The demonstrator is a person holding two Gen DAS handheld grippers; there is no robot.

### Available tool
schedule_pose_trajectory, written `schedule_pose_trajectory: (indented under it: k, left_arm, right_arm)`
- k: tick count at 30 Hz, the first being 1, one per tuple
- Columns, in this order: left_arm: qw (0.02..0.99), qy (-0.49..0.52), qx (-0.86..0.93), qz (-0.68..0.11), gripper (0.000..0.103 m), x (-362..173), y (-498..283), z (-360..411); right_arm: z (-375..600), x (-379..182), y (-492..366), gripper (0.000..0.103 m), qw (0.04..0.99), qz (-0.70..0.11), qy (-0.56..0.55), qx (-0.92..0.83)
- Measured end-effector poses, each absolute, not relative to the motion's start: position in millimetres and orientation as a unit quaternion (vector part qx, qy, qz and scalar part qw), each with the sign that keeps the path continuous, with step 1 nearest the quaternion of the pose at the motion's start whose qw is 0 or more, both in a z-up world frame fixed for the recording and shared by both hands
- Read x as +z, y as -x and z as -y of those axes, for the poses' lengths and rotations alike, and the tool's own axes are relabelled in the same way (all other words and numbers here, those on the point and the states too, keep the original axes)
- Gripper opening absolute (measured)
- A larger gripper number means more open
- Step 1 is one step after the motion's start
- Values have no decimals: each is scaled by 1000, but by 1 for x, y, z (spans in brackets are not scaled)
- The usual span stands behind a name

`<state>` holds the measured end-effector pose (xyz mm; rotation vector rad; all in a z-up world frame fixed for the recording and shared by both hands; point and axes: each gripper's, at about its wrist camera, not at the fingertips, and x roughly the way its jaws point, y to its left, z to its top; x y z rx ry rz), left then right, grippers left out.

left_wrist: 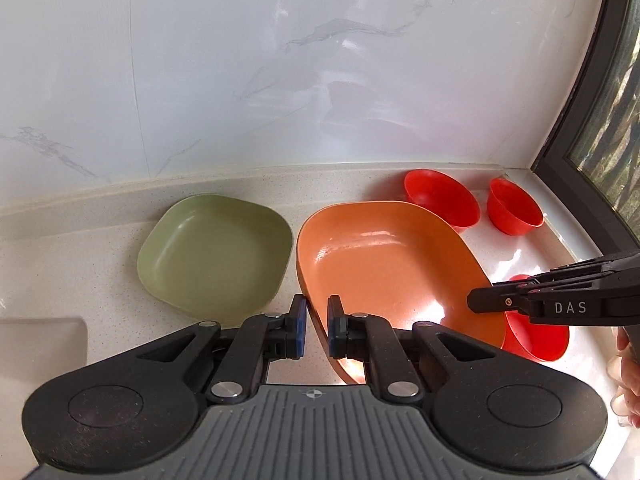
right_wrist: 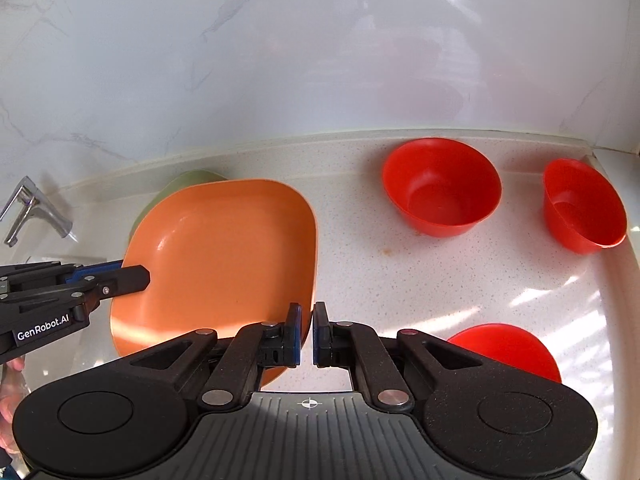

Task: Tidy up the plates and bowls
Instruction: 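Lift the orange plate with the left tool over the green plate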

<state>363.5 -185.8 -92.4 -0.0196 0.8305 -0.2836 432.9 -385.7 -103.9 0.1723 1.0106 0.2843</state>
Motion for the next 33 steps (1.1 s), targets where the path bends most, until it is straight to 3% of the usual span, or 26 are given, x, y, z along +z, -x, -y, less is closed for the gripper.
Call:
schedule_pose_trajectory:
  k: [19, 33]
  left_arm:
    - [893, 14, -161, -420, 11, -116, -266, 138]
    - [906, 47, -149, -392, 11, -137, -234, 130]
  right_arm:
    - [334, -123, -310, 10, 820, -536, -61, 188]
    - [322, -139, -266, 11, 848, -493, -19, 196]
